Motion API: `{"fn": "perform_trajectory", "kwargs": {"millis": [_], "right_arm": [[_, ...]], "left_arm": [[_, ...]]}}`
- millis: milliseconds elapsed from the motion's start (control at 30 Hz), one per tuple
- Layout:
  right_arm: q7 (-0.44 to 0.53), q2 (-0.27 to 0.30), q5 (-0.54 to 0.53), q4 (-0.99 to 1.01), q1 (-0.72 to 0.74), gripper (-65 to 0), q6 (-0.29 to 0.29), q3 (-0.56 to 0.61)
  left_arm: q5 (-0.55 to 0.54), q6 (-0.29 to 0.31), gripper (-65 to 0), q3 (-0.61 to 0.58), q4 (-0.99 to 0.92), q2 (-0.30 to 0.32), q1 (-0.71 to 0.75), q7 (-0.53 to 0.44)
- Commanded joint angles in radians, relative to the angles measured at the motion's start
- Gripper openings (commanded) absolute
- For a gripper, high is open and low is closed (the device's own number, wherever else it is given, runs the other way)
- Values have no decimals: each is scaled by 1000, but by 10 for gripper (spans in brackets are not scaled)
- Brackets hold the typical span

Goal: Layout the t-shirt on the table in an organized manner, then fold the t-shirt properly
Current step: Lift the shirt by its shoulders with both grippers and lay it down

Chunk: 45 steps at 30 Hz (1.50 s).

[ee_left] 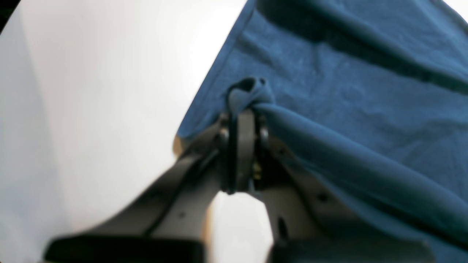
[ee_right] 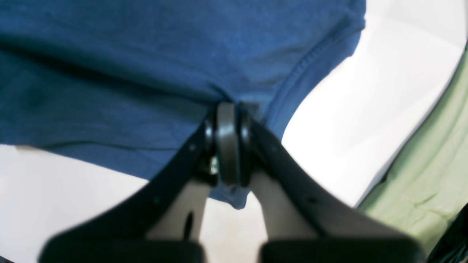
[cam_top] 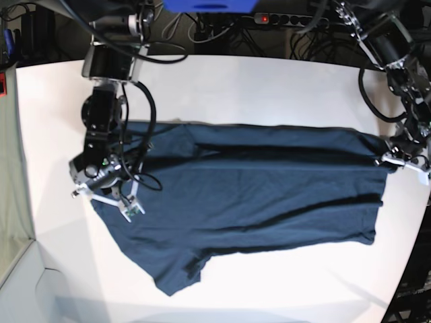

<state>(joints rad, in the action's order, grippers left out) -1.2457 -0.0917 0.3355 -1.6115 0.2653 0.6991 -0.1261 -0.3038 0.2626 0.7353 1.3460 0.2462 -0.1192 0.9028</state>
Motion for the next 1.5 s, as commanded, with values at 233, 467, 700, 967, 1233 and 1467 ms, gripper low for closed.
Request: {"fn": "perform_trajectory", "kwargs": {"millis": [233,467,700,967,1233,1467], "right_arm": [[7,-1,4,-23,12,-367,-1,-2],[2,5,6,-152,-70,-345,-1,3],[5,27,3,-261,-197,-344,-1,-2],[8,33,3,-266,-258,-347,-1,-2],[8,34,3,-266,-272,-347,-1,-4],[8,36,4,-267,-284,-348,-1,-11]], "left_arm": [[-7,-9,-325,3,-7,40,-44,-29],[-13,-3,-149,5,-4,37,-43,-15],[-10,-3,-129,7,80,37,86,-52],[-8,-1,-129,3,-33,34,118,-173],[-8,-1,-129,-73,-165,71,45,-204],[-8,-3,-133,-155,-184,77,39,-262]]}}
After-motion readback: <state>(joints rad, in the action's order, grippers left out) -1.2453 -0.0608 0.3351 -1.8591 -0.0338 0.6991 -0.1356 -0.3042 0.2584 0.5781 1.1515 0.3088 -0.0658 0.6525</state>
